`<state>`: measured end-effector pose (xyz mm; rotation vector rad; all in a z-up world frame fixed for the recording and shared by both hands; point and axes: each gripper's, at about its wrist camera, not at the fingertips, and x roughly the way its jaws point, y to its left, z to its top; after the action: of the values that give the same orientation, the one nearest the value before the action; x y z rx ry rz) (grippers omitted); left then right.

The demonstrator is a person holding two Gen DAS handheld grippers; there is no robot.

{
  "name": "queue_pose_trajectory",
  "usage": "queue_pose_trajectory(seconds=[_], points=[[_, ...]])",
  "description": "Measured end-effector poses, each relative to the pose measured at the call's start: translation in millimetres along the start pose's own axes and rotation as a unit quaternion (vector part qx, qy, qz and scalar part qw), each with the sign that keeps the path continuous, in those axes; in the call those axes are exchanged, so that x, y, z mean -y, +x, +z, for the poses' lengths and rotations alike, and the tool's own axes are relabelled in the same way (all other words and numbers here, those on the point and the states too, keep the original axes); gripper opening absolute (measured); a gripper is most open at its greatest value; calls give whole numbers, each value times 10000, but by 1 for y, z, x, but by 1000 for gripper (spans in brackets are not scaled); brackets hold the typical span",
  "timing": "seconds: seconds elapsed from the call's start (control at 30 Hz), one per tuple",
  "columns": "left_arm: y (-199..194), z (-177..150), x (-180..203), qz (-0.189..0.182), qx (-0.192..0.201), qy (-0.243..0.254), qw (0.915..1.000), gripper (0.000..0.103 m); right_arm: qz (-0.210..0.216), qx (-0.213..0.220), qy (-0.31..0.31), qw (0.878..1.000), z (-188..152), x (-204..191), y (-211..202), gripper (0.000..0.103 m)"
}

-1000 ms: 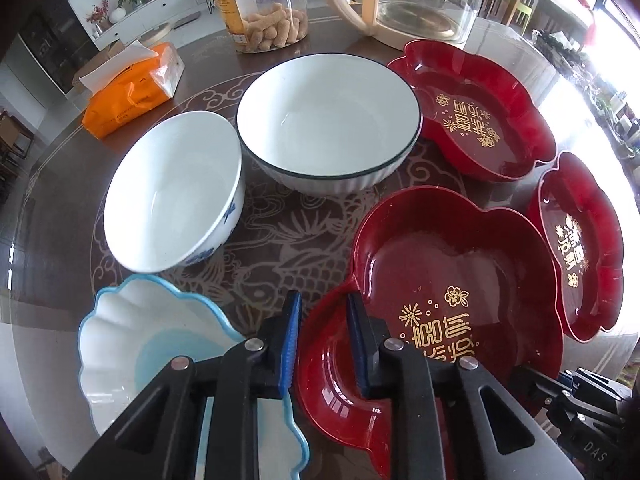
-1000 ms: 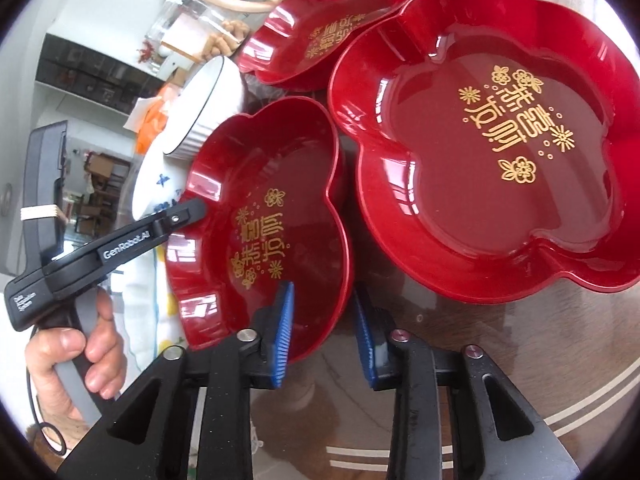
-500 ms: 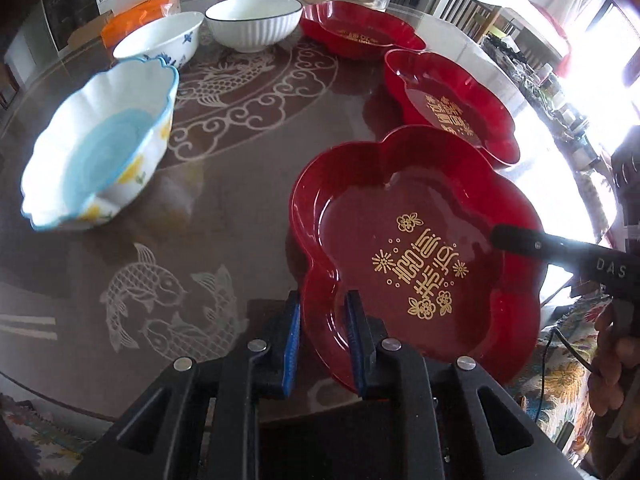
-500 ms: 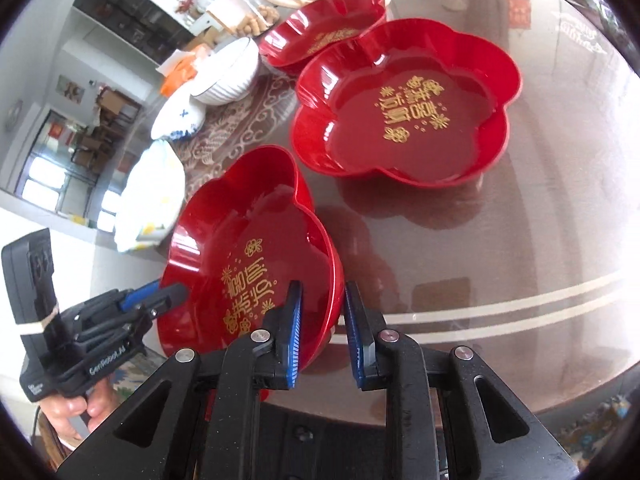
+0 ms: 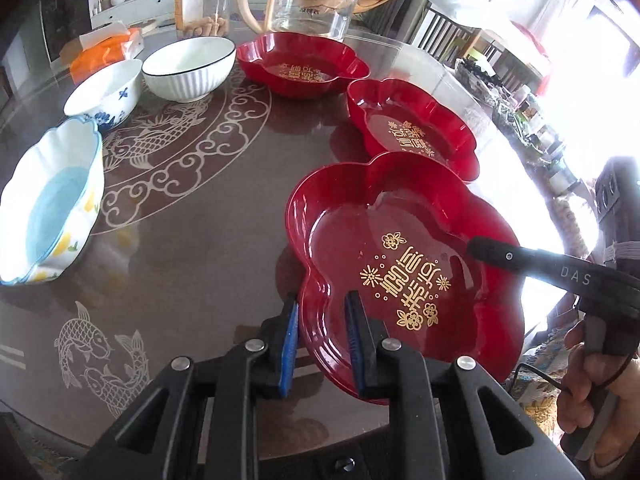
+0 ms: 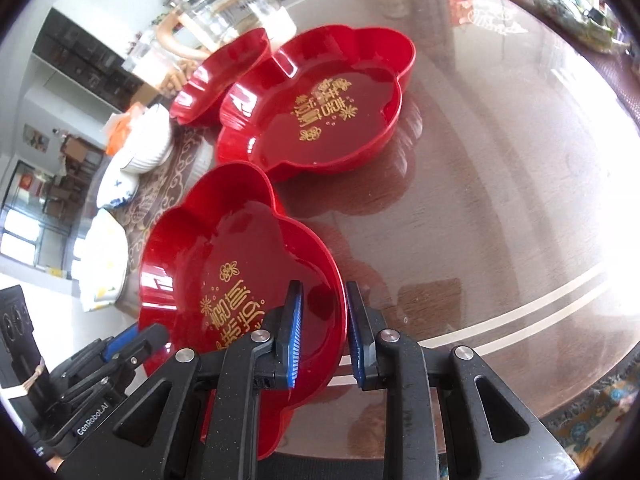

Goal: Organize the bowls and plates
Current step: 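Lift the red plate with the right gripper and lower it nearer the white bowls, then open the right gripper and withdraw it from the placed plate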

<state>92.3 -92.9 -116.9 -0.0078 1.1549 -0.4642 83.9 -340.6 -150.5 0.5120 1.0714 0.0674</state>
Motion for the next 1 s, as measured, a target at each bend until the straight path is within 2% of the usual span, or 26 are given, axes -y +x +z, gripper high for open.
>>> queue_pose_trajectory(seconds=[0.17, 0.3, 0.37, 0.4, 0.43, 0.47, 0.5, 0.6, 0.7, 0.73, 0.8, 0.87, 0.93, 1.0], points=[[2, -14, -27, 317, 90, -243, 9992, 20, 71, -110, -475, 9988, -2, -29, 20, 24], [6, -23, -32, 396, 236, -163, 9988, 21, -86, -204, -705, 9973, -2, -42, 47, 24], [3, -27, -37, 367, 414, -215, 9982, 27, -67, -239, -701, 9972, -5, -39, 45, 26], [1, -29, -40, 338, 464, -293, 9979, 40, -60, -182, -736, 9971, -7, -39, 39, 30], [-2, -29, -44, 279, 528, -403, 9974, 60, -60, -109, -758, 9970, -9, -37, 31, 55], [-7, -30, -48, 248, 646, -524, 9962, 69, -44, -22, -762, 9971, -10, -35, 22, 74], [-14, -30, -52, 267, 822, -634, 9942, 79, -30, 92, -768, 9970, -11, -34, 11, 75], [-39, -27, -57, 447, 1252, -668, 9889, 80, -250, 552, -923, 9939, -13, -38, -24, 75], [-62, -23, -53, 1021, 1533, -315, 9824, 85, -757, 1128, -1226, 9831, -18, -50, -58, 76], [-68, -22, -51, 1245, 1613, -157, 9789, 88, -975, 1324, -1337, 9773, -21, -55, -68, 77], [-77, -24, -47, 1557, 1709, 83, 9729, 88, -1302, 1674, -1531, 9652, -27, -63, -85, 77], [-81, -29, -49, 1539, 1664, 93, 9739, 88, -1557, 1998, -1648, 9532, -33, -70, -97, 77], [-80, -30, -55, 1366, 1501, -16, 9792, 88, -1784, 2252, -1740, 9419, -37, -75, -105, 77], [-77, -34, -55, 1458, 1439, -30, 9788, 88, -1993, 2369, -1832, 9331, -39, -78, -105, 78]])
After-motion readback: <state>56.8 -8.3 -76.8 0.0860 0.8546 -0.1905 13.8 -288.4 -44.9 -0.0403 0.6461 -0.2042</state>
